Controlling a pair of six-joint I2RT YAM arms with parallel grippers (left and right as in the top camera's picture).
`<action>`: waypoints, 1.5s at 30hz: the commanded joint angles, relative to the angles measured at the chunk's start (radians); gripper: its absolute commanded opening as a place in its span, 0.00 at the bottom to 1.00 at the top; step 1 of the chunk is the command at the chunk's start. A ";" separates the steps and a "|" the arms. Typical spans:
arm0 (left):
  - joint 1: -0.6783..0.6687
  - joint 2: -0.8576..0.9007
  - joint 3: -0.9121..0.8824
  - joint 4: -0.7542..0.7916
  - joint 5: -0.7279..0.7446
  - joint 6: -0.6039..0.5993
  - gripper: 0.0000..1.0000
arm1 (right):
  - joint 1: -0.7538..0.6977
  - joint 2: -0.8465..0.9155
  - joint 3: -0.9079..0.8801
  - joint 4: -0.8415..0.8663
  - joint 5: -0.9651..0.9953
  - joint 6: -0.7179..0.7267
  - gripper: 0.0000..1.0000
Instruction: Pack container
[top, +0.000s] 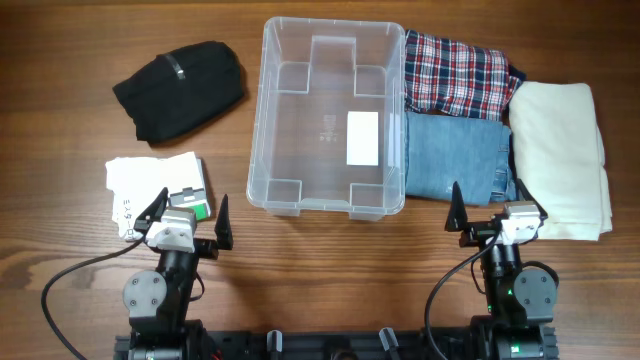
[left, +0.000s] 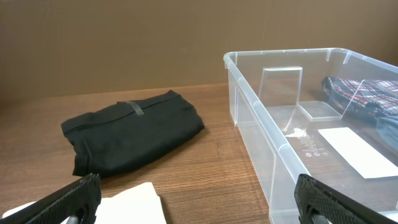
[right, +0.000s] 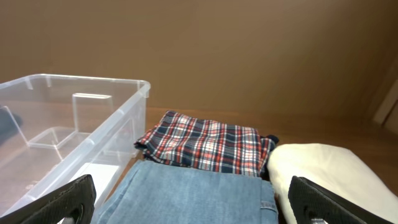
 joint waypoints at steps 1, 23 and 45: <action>-0.005 -0.003 -0.008 0.001 -0.006 0.019 1.00 | -0.004 -0.005 -0.002 -0.002 -0.067 0.022 1.00; -0.005 -0.003 -0.008 0.002 -0.006 0.019 1.00 | -0.004 0.353 0.666 -0.600 -0.034 0.212 1.00; -0.005 -0.003 -0.008 0.002 -0.006 0.019 1.00 | -0.326 1.518 1.306 -1.095 -0.180 -0.005 1.00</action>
